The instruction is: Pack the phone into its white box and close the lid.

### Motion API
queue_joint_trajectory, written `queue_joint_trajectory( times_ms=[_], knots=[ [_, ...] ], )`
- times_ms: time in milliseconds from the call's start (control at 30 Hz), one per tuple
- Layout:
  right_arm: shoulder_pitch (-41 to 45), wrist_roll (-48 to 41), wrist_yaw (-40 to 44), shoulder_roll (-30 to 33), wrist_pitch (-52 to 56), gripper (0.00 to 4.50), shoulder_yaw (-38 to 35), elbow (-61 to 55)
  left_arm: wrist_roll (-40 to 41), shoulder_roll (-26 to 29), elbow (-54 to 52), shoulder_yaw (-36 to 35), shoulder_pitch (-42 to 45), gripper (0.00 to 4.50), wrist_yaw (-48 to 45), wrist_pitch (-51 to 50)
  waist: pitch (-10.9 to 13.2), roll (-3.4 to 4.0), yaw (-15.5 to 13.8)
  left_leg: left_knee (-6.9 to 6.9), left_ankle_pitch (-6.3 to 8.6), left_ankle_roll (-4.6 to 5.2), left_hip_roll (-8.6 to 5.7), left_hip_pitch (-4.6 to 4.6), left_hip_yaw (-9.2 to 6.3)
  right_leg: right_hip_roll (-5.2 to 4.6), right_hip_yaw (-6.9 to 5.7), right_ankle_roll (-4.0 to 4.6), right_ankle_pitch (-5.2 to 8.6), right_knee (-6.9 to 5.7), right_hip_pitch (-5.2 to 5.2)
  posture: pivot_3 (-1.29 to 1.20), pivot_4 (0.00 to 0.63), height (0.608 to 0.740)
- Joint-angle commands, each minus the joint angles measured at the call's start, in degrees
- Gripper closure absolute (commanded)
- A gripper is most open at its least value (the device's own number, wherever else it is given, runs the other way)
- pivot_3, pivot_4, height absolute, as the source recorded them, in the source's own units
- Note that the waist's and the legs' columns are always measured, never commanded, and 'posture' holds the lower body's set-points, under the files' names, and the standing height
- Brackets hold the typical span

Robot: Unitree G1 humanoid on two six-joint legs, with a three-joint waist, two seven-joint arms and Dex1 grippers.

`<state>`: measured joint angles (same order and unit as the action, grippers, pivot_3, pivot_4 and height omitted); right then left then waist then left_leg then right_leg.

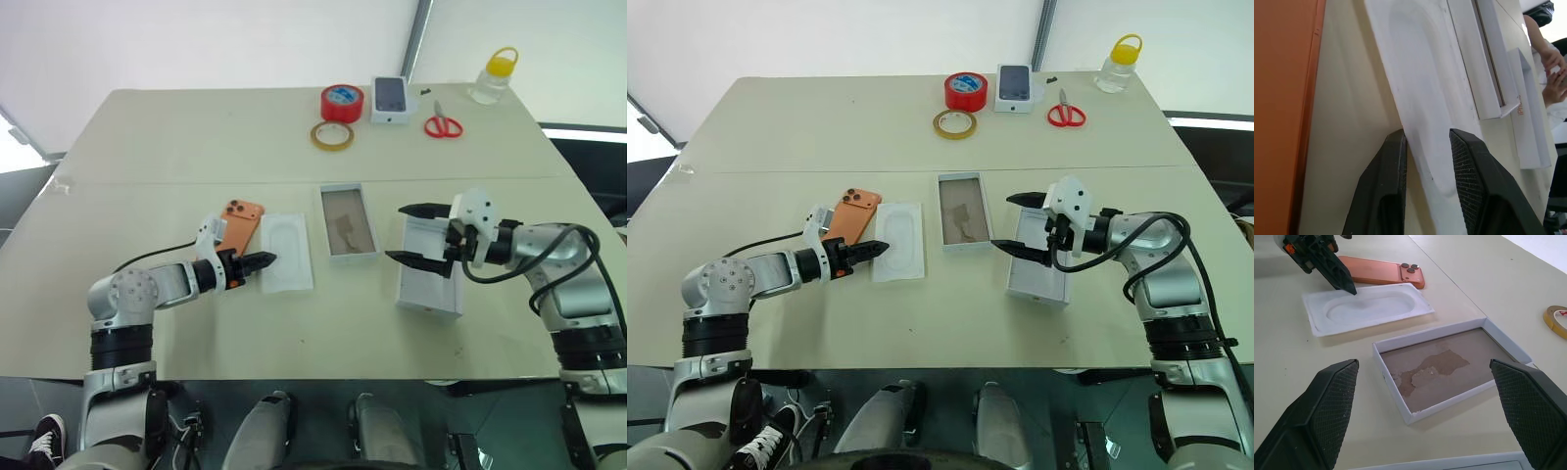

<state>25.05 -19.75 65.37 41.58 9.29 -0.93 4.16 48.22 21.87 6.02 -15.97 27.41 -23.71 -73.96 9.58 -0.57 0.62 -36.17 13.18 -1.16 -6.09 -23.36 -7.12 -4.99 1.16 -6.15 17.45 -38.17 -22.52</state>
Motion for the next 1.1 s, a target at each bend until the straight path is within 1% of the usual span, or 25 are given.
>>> queue_joint_trajectory(
  times_ms=[33, 133, 233, 267, 300, 367, 500, 700, 733, 833, 900, 967, 1100],
  knots=[
    [0.5, -1.1, -0.5, 0.0, -0.9, 0.0, -2.0, -2.3, -1.3, 0.0, 0.0, 1.3, -0.7, 2.87, 0.0, -0.3, 0.0, 0.0, 0.0, 0.0, 0.0, 0.0, 0.0, 0.0, 0.0, 0.0, 0.0, 0.0, 0.0, 0.0, 0.0, 0.0, 0.15, 0.74],
    [1.0, -1.1, -0.8, -0.2, -0.9, 0.0, -1.8, -2.2, -1.6, -0.1, 0.5, 1.0, -0.5, 2.87, 0.1, 0.0, 0.0, 0.0, 0.0, 0.0, 0.0, 0.0, 0.0, 0.0, 0.0, 0.0, 0.0, 0.0, 0.0, 0.0, 0.0, 0.0, 0.15, 0.74],
    [1.4, -0.7, -0.8, -0.3, -1.4, 0.0, -1.3, -1.9, -1.8, -0.3, 0.8, 1.2, -0.3, 3.72, 0.1, 0.2, 0.0, 0.0, 0.0, 0.0, 0.0, 0.0, 0.0, 0.0, 0.0, 0.0, 0.0, 0.0, 0.0, 0.0, 0.0, 0.0, 0.15, 0.74],
    [1.6, -0.3, -1.0, -0.6, -1.8, 0.0, -0.9, -1.6, -1.8, -0.5, 0.9, 1.1, -0.2, 4.18, 0.1, 0.1, 0.0, 0.03, 0.0, 0.0, 0.0, 0.0, 0.0, 0.0, 0.0, 0.0, 0.0, 0.0, 0.0, 0.0, 0.0, 0.0, 0.15, 0.74],
    [1.8, -0.1, -1.2, -0.7, -1.9, 0.0, -0.7, -1.6, -1.7, -0.6, 0.9, 0.9, -0.2, 4.45, 0.1, 0.0, -0.1, 0.11, -0.1, 0.0, 0.0, 0.0, 0.0, 0.01, 0.0, 0.0, 0.0, 0.0, 0.0, 0.0, 0.02, 0.0, 0.15, 0.74],
    [2.0, 0.5, -1.5, -1.1, -2.5, 0.0, -0.2, -1.6, -1.7, -0.8, 0.9, 0.7, -0.1, 4.45, 0.1, -0.1, -0.1, 0.13, 0.0, 0.0, 0.0, 0.0, -0.01, 0.04, 0.0, 0.0, 0.0, 0.0, 0.0, 0.0, 0.04, 0.0, 0.15, 0.74],
    [2.7, 4.0, -1.1, -2.5, -3.7, 0.0, 4.5, -1.9, -3.1, -0.3, 0.5, 1.6, -0.1, 4.45, -0.1, 1.6, -0.1, 0.15, 0.0, 0.0, 0.0, 0.0, 0.0, 0.05, 0.0, 0.0, 0.0, 0.0, 0.0, -0.01, 0.04, 0.0, 0.15, 0.74],
    [6.3, 8.7, -1.0, -6.5, -4.9, 0.0, 11.0, -0.1, -3.2, 0.5, -1.2, 0.0, 0.4, 4.45, 0.4, 3.1, -0.1, 0.14, 0.1, 0.0, -0.05, -0.08, 0.0, 0.05, -0.01, 0.0, 0.0, 0.0, 0.0, -0.04, 0.01, 0.0, 0.15, 0.74],
    [7.4, 10.1, -1.0, -7.3, -5.9, 0.0, 12.3, 1.5, -3.5, 0.8, -1.8, -0.2, 0.6, 4.45, 0.4, 4.2, -0.1, 0.14, 0.1, 0.0, -0.06, -0.1, 0.0, 0.05, -0.01, 0.01, 0.0, 0.0, 0.0, -0.04, 0.01, 0.0, 0.15, 0.74],
    [11.6, 13.3, -0.1, -9.2, -5.7, 0.0, 15.7, 7.7, -2.5, 2.3, -4.0, -0.1, 1.4, 4.45, -0.8, 3.4, -0.1, 0.07, 0.4, 0.0, -0.07, -0.11, 0.0, 0.04, -0.02, 0.03, -0.01, 0.0, 0.0, -0.04, -0.02, 0.0, 0.15, 0.74],
    [14.1, 15.6, 1.2, -9.6, -7.4, 0.0, 17.6, 12.6, -1.2, 1.8, -5.5, -1.6, 2.6, 4.45, -0.3, 4.0, 0.0, 0.06, 0.4, 0.02, -0.07, -0.13, 0.01, 0.0, -0.02, 0.04, 0.0, 0.0, 0.0, -0.06, -0.07, 0.0, 0.15, 0.74],
    [16.0, 16.1, 2.6, -10.0, -8.6, 0.0, 18.1, 16.3, -1.7, 2.0, -6.0, -1.6, 3.5, 4.45, 0.6, 4.1, 0.0, 0.02, 0.2, 0.01, -0.08, -0.14, 0.01, -0.04, -0.02, 0.03, 0.0, 0.0, 0.0, -0.06, -0.11, 0.0, 0.15, 0.74],
    [19.0, 16.0, 6.7, -10.8, -7.3, 0.0, 18.7, 22.5, -0.6, 1.7, -6.6, -3.0, 4.1, 4.45, 1.1, 2.4, 0.0, -0.01, 0.3, 0.02, -0.08, -0.14, 0.0, -0.05, -0.01, 0.03, 0.0, 0.0, 0.0, -0.02, -0.11, 0.0, 0.15, 0.74]
  ],
)
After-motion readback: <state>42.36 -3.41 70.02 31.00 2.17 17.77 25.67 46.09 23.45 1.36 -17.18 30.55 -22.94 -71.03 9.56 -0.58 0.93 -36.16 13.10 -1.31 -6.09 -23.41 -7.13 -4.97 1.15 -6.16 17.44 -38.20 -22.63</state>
